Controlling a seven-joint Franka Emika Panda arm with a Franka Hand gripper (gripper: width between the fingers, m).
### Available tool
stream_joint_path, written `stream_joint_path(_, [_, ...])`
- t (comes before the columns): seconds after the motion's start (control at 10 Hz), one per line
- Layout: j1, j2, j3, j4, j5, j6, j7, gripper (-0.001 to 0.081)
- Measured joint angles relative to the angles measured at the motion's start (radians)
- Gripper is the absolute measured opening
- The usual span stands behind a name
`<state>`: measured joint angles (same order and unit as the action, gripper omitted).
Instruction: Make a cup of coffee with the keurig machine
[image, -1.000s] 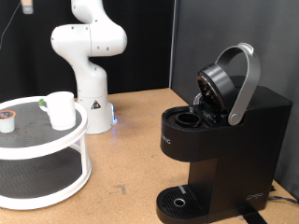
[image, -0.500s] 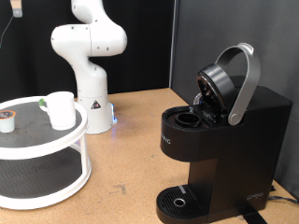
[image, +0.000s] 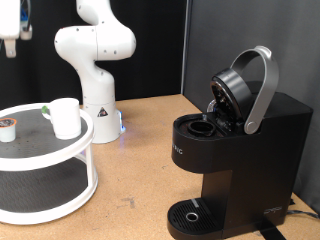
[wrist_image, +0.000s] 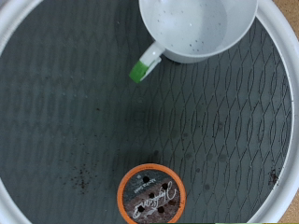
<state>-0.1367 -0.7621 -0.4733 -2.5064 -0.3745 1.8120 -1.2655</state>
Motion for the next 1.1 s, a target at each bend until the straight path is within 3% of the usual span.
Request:
stream_joint_path(0.2, [-0.007, 0.01, -0.031, -0.061, -0.019, 0.098, 0.016, 0.08])
stream_joint_path(0.5, [-0.007, 0.01, -0.039, -0.075, -0.023, 0.118, -0.002, 0.08])
stream_joint_path(1.1, [-0.021, 0.084, -0.089, -0.234, -0.137, 0.376, 0.042, 0.08])
